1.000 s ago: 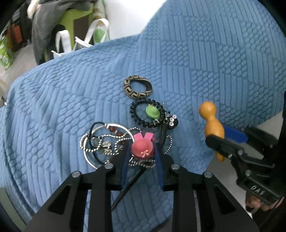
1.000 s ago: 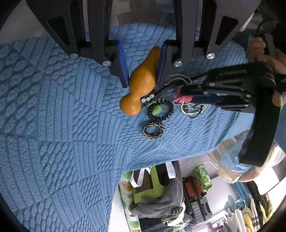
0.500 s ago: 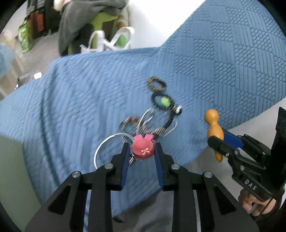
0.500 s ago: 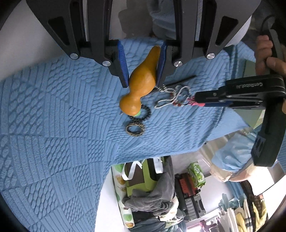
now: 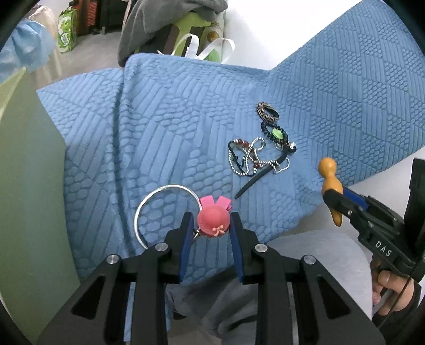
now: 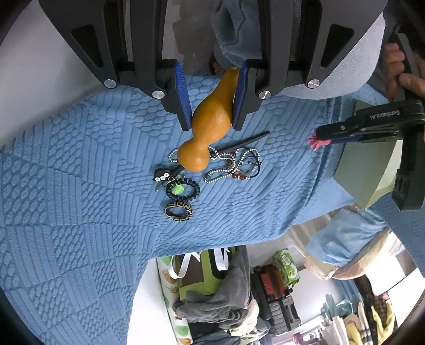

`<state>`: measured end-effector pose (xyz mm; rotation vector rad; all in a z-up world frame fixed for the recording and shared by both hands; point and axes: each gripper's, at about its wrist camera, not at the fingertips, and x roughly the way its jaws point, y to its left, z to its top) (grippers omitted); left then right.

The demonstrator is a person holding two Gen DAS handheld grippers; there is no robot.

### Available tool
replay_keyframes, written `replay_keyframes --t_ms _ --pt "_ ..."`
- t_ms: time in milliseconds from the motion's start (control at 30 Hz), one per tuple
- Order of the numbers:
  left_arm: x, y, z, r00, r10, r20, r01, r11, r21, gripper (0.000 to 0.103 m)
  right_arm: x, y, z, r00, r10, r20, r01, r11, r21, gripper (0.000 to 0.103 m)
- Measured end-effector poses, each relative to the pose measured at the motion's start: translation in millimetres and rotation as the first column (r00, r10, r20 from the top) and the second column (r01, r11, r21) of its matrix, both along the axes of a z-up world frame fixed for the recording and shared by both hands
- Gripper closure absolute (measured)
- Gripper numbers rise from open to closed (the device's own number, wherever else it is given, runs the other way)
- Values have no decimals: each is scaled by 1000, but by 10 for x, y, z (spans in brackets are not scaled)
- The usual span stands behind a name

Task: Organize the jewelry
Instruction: 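Grasp the pink bow clip with the left gripper and lift it, then carry the orange pendant and pink clip over the white box with both grippers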

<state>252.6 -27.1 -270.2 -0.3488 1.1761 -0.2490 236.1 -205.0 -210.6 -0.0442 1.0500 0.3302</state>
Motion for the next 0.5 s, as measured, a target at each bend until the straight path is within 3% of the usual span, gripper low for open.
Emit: replay_keyframes --t_ms 333,500 --pt "-16 5 -18 1000 -1 -31 0 999 -43 69 84 42 -39 1000 -6 -4 6 1000 -5 75" --pt "-32 -156 25 996 -90 -5 90 995 -33 69 72 49 -24 1000 3 -3 -3 1000 -9 75"
